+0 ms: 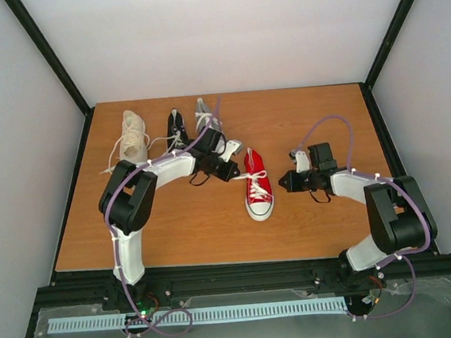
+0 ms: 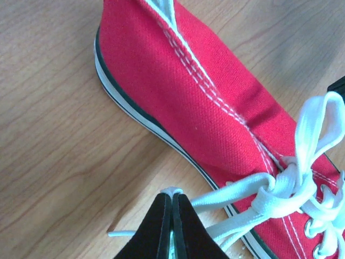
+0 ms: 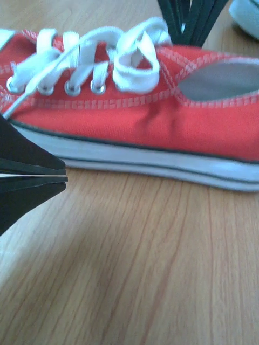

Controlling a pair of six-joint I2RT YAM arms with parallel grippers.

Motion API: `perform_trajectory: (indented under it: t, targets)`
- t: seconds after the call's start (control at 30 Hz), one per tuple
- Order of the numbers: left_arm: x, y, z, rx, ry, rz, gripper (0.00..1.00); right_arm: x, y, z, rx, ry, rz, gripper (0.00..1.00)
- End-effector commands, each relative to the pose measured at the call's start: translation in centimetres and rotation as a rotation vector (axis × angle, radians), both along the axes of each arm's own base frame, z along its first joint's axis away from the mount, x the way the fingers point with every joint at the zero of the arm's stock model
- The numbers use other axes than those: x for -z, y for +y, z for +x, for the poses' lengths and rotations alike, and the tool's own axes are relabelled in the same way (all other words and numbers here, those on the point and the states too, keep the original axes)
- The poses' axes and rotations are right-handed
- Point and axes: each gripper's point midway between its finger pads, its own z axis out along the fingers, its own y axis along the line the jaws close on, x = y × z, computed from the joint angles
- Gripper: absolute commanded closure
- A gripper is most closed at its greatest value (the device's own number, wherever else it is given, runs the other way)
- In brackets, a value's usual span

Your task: Tie the shoes

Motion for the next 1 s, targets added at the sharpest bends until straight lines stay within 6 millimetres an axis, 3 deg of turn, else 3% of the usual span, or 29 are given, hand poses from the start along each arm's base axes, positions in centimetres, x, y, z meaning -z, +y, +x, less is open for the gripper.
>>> perform_trajectory:
  t: [0.0,0.13,0.2,0.3,0.43,0.57,0.63,0.7,0.8,0.97]
  targets:
    - [-2.8,-0.3,0.7,0.013,-0.077,-0.054,0.99,-2.9,2.1,0.2,-0.089,-0.07,0.142,0.93]
    - [-2.9,-0.7,0.8,0.016,-0.081,-0.064,0.99,-5.6,3.5,1.1,-0.127,-0.163,0.26,0.63]
    - [-2.9,-0.7,0.8,0.017,-0.08,-0.067,0.99,-5.3,3.8,1.6,-0.122,-0.152,0.267,0.5]
    - [-2.7,-0.8,0.8,0.014,-0.075,-0.067,0.99,-4.1,4.1,2.3,-0.109,-0.12,0.258,0.43]
    - [-2.9,-0.9,0.9,0.013,-0.077,-0.07,0.99,-3.4,5.2,2.8,-0.136,-0.098,0.278,0.41]
    - [-2.9,-0.9,1.2,0.007,-0.083,-0.067,0.99,-3.6,6.6,2.4,-0.199,-0.087,0.314,0.44]
    - [-2.8,-0.9,1.1,0.007,-0.081,-0.064,0.99,-3.5,6.9,2.3,-0.209,-0.075,0.328,0.51]
    - [-2.7,-0.8,1.1,0.005,-0.08,-0.061,0.99,-2.7,6.5,2.4,-0.182,-0.052,0.298,0.75]
    - [-2.8,-0.7,1.2,0.0,-0.084,-0.055,0.99,-1.9,6.1,2.2,-0.17,-0.027,0.261,0.95]
    - [-2.2,0.4,1.7,-0.028,-0.104,-0.006,0.99,-1.0,4.1,1.3,-0.11,0.016,0.199,0.97]
